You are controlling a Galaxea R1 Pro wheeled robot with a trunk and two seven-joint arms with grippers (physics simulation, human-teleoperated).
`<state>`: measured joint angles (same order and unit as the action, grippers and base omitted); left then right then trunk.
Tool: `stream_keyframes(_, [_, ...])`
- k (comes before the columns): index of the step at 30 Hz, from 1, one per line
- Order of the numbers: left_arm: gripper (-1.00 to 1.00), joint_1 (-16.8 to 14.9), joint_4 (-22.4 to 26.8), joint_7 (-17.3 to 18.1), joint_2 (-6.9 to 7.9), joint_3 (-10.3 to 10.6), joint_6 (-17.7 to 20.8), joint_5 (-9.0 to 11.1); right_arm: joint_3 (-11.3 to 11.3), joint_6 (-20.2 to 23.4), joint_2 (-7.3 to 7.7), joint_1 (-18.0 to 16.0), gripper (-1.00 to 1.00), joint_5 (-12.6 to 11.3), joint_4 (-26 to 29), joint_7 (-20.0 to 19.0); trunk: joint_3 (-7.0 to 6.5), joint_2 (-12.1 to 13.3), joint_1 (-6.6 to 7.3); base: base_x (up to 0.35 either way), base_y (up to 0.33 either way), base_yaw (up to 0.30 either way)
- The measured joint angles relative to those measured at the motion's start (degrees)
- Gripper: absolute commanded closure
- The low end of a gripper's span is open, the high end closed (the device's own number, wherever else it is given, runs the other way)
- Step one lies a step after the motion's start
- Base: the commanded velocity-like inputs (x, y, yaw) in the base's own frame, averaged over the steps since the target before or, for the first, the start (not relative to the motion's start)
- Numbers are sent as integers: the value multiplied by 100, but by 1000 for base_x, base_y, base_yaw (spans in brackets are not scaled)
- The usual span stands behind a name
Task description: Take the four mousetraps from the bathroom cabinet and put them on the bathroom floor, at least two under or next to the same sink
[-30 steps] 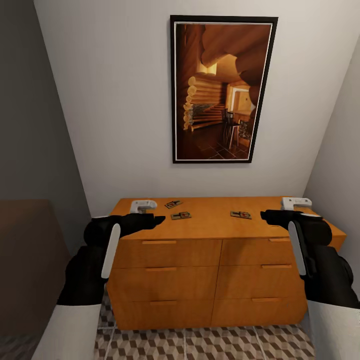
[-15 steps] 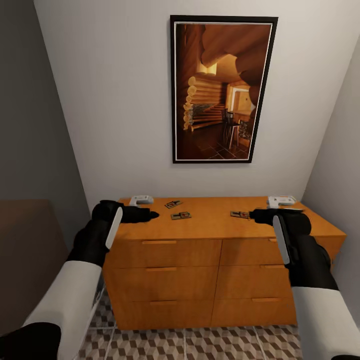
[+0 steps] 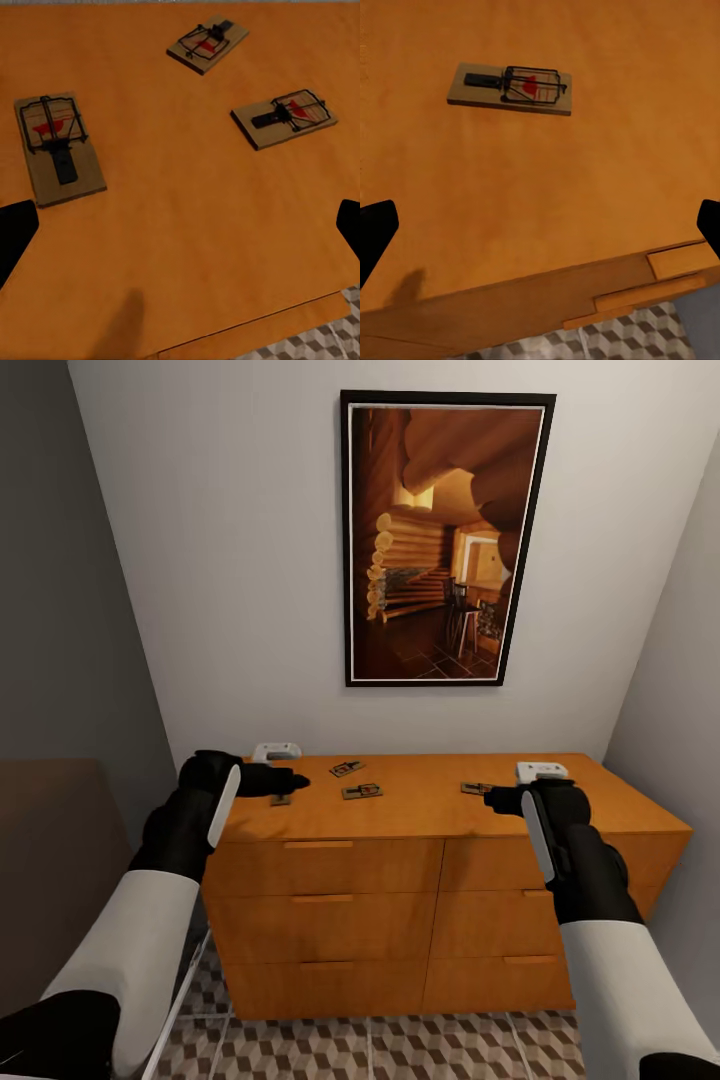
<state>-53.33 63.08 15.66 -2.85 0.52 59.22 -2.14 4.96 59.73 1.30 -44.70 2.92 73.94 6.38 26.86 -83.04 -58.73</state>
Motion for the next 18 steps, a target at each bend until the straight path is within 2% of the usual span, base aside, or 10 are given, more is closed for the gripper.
stream_keyframes(2, [-100,-3,7,-9,-14,1,-3,-114,-1,0,-49,-8,-100,1,-10,90,0,0,1,110,65,0])
stream_keyframes(7, [-100,-6,19,-18,-26,-4,-23,-230,-2,-1,-102,-14,-100,-8,-18,231,0,-1,3,222,91,0])
stream_keyframes(18, [-100,-6,107,-11,-28,-5,-30,-268,-3,-1,-114,-17,-100,-13,-15,294,0,-1,3,305,28,0])
